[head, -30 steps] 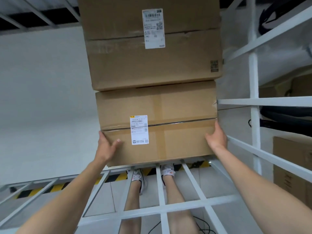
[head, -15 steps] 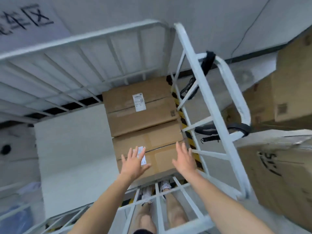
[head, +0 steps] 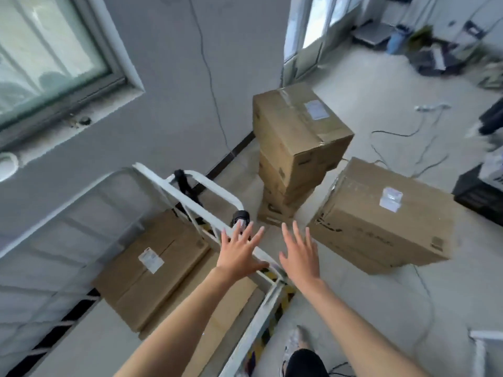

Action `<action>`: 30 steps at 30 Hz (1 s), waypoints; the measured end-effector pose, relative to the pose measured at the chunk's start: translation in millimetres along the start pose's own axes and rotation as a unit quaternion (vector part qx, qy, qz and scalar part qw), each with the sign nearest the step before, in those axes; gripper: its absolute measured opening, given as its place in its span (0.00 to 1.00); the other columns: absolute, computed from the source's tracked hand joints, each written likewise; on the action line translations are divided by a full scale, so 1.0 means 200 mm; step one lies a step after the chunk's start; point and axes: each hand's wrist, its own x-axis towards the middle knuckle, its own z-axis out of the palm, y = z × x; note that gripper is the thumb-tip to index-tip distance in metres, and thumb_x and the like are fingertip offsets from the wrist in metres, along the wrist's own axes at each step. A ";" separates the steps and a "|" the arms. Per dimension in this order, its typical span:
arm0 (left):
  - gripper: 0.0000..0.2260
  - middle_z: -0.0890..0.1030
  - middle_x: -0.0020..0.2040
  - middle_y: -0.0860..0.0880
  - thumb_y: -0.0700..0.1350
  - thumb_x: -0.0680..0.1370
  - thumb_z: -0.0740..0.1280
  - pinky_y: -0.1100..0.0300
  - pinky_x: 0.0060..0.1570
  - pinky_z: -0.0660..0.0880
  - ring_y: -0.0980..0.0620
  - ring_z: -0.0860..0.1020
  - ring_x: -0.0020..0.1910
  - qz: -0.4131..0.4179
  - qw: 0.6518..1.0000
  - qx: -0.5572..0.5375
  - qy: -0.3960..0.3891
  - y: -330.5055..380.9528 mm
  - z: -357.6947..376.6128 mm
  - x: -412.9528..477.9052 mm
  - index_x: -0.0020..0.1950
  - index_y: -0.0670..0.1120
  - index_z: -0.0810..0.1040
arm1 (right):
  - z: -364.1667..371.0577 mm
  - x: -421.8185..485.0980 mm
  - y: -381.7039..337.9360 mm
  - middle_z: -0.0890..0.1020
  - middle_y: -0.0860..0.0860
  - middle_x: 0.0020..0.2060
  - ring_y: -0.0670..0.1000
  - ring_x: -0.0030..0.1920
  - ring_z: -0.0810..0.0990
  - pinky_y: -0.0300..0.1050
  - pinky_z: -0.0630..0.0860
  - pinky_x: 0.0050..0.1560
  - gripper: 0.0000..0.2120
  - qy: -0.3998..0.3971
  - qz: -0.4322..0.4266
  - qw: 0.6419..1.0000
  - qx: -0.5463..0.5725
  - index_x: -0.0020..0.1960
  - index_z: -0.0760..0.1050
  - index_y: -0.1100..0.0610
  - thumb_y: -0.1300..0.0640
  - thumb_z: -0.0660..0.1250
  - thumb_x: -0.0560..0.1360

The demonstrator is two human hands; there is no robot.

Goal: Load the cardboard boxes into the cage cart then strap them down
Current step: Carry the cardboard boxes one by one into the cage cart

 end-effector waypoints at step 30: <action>0.42 0.47 0.82 0.53 0.74 0.74 0.57 0.31 0.74 0.42 0.44 0.44 0.81 0.186 0.968 0.038 -0.164 2.22 0.26 1.88 0.81 0.61 0.43 | -0.20 0.44 2.65 0.49 0.49 0.81 0.60 0.80 0.47 0.63 0.55 0.75 0.36 -0.057 0.355 0.921 0.152 0.81 0.45 0.45 0.49 0.61 0.80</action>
